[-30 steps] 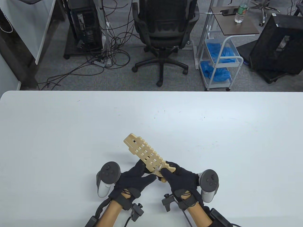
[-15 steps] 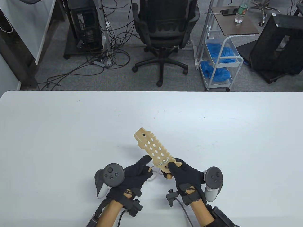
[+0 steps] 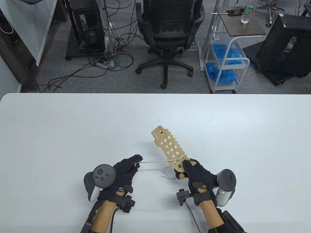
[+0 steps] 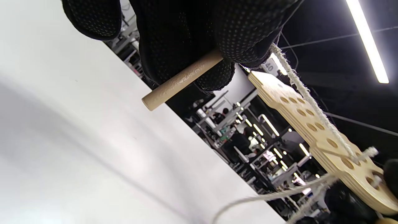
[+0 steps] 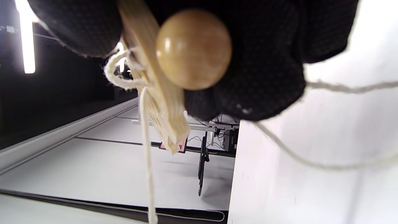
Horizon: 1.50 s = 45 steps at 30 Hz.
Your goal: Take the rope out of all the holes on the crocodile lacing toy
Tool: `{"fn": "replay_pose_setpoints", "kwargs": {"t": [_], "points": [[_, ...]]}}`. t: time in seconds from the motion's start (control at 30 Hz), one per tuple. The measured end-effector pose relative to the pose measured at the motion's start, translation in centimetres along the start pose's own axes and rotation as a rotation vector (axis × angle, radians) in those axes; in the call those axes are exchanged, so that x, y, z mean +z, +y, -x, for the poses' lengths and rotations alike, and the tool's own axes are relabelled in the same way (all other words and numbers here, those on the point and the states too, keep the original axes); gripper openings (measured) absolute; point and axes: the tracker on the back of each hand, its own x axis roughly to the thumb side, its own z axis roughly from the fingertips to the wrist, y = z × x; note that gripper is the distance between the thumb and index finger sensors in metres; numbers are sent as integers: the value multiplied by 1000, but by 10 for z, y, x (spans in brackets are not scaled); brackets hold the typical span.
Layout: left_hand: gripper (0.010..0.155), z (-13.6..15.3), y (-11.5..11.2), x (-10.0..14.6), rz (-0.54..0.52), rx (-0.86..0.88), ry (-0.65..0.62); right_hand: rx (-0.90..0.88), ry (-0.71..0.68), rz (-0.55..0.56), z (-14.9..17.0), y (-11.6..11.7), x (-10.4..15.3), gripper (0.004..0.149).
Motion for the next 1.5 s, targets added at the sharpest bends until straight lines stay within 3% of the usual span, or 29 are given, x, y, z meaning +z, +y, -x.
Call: {"fn": "replay_pose_setpoints", "kwargs": {"t": [0.53,1.07,1.5], "points": [[50,30,24,-3,-90,25,114,-101,149,100,11,-27,-10,49],[49,44,37,-1,-146,62,169,-267,237,148,19,-45,-13,49],[49,51,45,1,-182,77,207,-295,272,180,20,-52,-13,49]]}}
